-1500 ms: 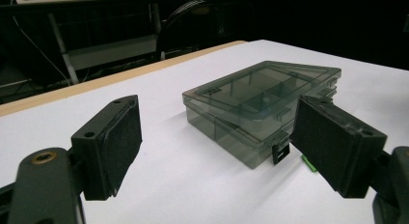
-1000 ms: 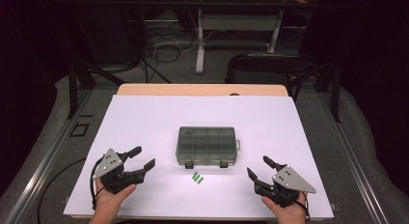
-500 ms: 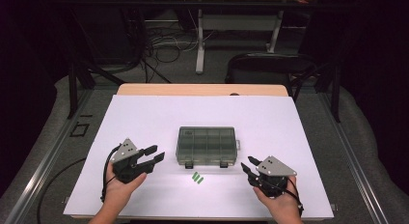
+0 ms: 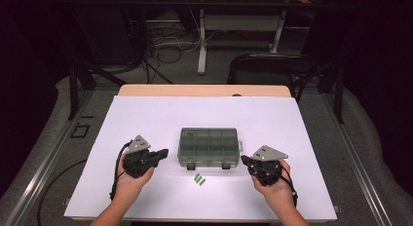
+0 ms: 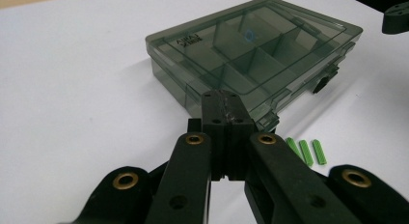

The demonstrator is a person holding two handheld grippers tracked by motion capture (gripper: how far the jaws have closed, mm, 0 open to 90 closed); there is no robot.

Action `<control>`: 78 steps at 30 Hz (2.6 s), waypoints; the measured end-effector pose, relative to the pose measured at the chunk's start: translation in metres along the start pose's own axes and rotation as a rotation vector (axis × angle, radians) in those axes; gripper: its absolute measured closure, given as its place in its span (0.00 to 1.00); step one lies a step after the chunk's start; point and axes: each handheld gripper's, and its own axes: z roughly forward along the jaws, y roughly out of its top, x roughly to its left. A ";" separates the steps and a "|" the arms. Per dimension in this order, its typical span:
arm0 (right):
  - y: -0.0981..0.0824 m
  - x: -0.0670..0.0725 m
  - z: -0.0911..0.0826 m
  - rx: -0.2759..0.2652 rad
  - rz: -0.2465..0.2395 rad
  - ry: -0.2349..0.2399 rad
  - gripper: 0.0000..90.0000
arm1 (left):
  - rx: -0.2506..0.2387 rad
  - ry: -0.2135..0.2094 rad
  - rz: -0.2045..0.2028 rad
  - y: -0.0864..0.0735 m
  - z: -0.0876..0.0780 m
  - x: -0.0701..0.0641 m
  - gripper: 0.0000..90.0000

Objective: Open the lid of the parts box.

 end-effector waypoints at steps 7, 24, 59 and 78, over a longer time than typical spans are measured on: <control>-0.003 -0.009 0.006 0.058 0.059 0.009 1.00 | 0.084 -0.028 -0.003 -0.005 0.012 0.000 1.00; -0.006 -0.011 0.019 0.137 0.081 0.052 1.00 | 0.193 -0.035 0.009 -0.008 0.028 -0.006 1.00; 0.024 -0.012 0.014 0.109 0.053 0.022 0.94 | 0.161 0.047 0.097 0.025 0.023 -0.017 0.86; 0.052 -0.014 0.011 0.086 -0.017 -0.030 0.86 | 0.138 0.057 0.099 0.053 0.019 -0.015 0.85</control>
